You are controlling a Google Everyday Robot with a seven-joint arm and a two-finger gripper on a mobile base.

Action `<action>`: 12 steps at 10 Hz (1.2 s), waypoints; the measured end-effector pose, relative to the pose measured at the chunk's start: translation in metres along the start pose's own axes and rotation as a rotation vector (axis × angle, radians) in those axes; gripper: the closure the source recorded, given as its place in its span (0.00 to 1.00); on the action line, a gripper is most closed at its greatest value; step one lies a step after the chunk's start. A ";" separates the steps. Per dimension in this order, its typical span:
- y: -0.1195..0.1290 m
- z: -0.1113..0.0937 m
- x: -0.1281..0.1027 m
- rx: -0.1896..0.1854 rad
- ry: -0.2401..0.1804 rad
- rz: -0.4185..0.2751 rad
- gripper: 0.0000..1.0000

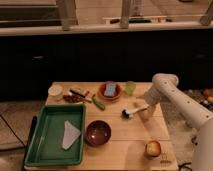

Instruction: Place brush in purple bowl

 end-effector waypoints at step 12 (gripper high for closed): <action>0.000 -0.007 0.015 0.003 -0.034 0.002 1.00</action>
